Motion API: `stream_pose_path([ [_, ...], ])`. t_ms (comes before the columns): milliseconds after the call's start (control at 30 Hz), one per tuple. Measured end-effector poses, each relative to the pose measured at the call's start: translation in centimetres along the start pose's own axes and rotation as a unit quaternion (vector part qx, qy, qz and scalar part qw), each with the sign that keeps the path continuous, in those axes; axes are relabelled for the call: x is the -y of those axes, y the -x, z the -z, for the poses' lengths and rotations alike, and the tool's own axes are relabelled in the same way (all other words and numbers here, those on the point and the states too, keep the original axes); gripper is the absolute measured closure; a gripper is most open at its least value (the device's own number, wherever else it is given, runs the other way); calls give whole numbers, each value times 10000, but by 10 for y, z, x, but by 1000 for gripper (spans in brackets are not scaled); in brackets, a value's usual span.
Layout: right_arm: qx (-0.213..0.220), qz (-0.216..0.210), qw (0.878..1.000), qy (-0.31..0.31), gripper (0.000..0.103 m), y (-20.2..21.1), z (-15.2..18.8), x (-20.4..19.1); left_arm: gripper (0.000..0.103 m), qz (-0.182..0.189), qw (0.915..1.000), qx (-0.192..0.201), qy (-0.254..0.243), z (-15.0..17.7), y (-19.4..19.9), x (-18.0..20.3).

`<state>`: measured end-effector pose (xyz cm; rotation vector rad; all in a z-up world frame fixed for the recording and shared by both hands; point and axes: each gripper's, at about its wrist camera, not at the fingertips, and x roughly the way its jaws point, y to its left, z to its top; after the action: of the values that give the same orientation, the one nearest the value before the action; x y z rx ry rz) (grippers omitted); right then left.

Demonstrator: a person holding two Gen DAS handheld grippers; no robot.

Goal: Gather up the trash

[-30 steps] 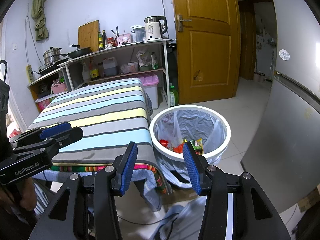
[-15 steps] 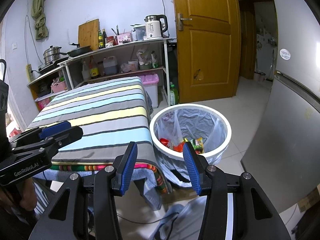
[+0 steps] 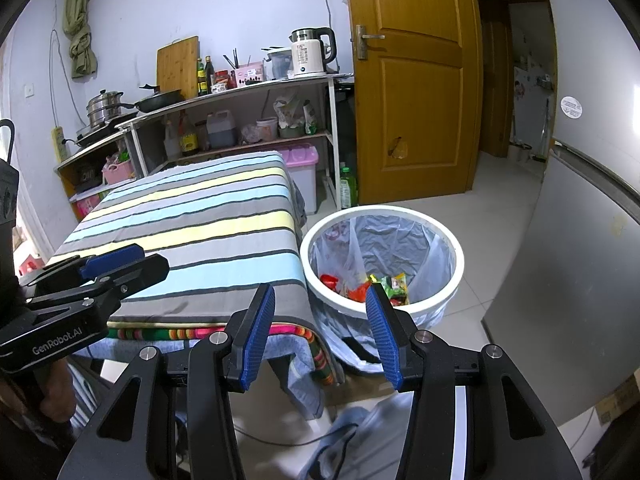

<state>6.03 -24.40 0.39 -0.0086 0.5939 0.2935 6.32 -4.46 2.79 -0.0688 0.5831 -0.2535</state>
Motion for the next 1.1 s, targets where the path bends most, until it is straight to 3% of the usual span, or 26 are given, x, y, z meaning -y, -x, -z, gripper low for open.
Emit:
stream_pose_path([
  [1100,-23,-15,10000,4,54,-2,3,0,55,-30,10000,17,-31,3,2,-2],
])
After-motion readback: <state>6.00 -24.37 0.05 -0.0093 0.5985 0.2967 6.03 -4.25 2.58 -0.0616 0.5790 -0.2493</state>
